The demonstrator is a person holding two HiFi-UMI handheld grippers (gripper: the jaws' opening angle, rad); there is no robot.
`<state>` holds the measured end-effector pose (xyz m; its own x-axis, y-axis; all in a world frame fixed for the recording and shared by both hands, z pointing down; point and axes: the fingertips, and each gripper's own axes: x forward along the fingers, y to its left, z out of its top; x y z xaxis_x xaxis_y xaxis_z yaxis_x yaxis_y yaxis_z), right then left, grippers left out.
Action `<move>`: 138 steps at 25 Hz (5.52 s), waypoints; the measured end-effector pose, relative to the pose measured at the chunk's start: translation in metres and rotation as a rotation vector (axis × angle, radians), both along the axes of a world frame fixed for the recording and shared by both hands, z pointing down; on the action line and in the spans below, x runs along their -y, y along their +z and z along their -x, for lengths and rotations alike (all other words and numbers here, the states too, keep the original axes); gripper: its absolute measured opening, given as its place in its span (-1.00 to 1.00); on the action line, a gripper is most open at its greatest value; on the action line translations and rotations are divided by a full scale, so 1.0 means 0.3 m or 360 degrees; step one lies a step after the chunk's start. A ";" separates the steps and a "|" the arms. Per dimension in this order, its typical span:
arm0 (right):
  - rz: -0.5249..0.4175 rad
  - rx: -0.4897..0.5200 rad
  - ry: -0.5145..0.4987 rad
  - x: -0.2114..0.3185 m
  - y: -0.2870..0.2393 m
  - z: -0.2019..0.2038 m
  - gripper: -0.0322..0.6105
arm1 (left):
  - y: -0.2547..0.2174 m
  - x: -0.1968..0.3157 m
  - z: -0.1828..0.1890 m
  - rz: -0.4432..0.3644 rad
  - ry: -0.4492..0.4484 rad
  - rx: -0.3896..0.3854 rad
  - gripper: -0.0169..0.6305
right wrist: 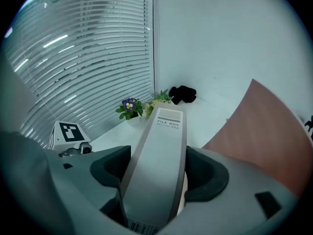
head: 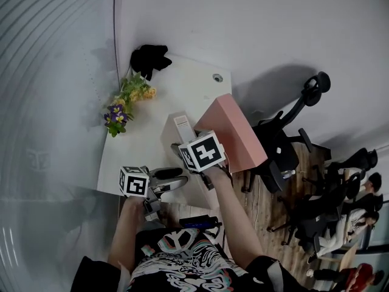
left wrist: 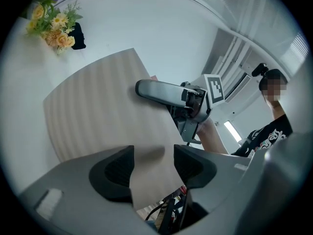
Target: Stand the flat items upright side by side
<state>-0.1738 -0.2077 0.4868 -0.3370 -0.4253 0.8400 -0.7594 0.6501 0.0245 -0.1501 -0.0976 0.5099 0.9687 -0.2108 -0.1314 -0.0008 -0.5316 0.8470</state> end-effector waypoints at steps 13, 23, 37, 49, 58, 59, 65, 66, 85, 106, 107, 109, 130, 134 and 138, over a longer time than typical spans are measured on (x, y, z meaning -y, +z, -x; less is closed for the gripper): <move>-0.0264 0.0162 0.0062 0.010 -0.138 -0.007 0.10 | -0.022 0.000 -0.025 -0.0029 -0.0030 0.0053 -0.22; -0.0544 0.0312 0.0054 0.009 -0.251 -0.006 0.09 | -0.045 0.059 -0.003 -0.0036 -0.0191 0.0015 -0.27; -0.1013 0.0587 0.0056 -0.040 -0.375 -0.062 0.09 | -0.033 0.108 -0.006 -0.0018 -0.0333 0.0057 -0.28; -0.1255 0.0728 0.0157 -0.113 -0.378 -0.143 0.09 | 0.008 0.100 -0.033 0.0034 -0.0331 0.0072 -0.26; -0.1245 0.0703 0.0250 -0.184 -0.353 -0.216 0.05 | 0.048 0.073 -0.079 0.0043 -0.0259 0.0132 -0.25; -0.1235 0.0693 0.0259 -0.195 -0.344 -0.228 0.05 | 0.056 0.070 -0.087 0.0045 -0.0250 0.0143 -0.25; -0.1155 0.0637 0.0319 -0.246 -0.279 -0.299 0.04 | 0.129 0.068 -0.139 0.0102 -0.0189 0.0232 -0.27; -0.1144 0.0630 0.0331 -0.254 -0.269 -0.309 0.04 | 0.138 0.069 -0.147 0.0107 -0.0180 0.0239 -0.27; -0.0976 0.0539 0.0446 -0.316 -0.118 -0.410 0.04 | 0.259 0.085 -0.209 0.0228 -0.0167 0.0318 -0.32; -0.0995 0.0332 0.0405 -0.369 -0.047 -0.464 0.06 | 0.315 0.077 -0.238 0.0291 -0.0149 0.0329 -0.32; -0.0990 0.0334 0.0415 -0.372 -0.045 -0.468 0.05 | 0.318 0.081 -0.237 0.0292 -0.0156 0.0331 -0.32; -0.0982 0.0331 0.0426 -0.382 -0.040 -0.477 0.05 | 0.321 0.086 -0.237 0.0296 -0.0164 0.0330 -0.32; -0.1009 0.0264 0.0503 -0.409 -0.059 -0.528 -0.05 | 0.339 0.113 -0.254 0.0337 -0.0169 0.0327 -0.33; -0.1066 0.0255 0.0500 -0.423 -0.088 -0.536 -0.11 | 0.338 0.116 -0.263 0.0339 -0.0172 0.0335 -0.33; -0.1058 0.0260 0.0503 -0.407 -0.089 -0.532 -0.19 | 0.342 0.134 -0.255 0.0345 -0.0204 0.0341 -0.33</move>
<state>-0.0143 -0.0855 0.4602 -0.2133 -0.9223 0.3223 -0.9349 0.2884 0.2067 -0.0735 -0.1379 0.6125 0.9332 -0.3335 0.1336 -0.2462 -0.3230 0.9138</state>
